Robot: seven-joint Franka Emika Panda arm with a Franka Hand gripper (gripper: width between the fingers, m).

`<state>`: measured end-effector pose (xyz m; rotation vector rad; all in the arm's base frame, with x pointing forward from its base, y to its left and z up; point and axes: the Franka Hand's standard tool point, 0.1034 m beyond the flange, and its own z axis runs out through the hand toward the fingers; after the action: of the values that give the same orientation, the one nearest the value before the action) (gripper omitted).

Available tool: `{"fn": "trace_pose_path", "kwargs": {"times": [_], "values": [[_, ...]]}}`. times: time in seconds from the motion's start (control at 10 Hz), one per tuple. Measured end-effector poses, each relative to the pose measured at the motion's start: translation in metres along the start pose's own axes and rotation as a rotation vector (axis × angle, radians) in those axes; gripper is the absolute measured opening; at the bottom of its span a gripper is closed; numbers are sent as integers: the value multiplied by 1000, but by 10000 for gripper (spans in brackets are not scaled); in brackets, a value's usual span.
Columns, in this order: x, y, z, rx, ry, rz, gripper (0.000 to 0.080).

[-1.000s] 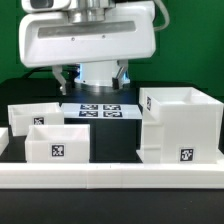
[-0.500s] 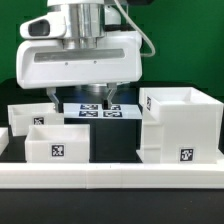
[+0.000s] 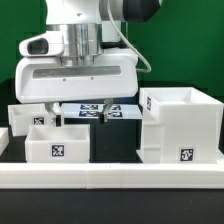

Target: Assemble drawer

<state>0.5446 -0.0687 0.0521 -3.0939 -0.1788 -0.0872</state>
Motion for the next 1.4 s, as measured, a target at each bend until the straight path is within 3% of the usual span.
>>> {"fn": "trace_pose_path", "kwargs": {"times": [0.3, 1.0, 1.4], "values": [[-2, 0, 3, 0, -3, -1, 649], [-18, 6, 42, -33, -6, 1, 649], [-20, 7, 46, -35, -8, 2, 649]]}}
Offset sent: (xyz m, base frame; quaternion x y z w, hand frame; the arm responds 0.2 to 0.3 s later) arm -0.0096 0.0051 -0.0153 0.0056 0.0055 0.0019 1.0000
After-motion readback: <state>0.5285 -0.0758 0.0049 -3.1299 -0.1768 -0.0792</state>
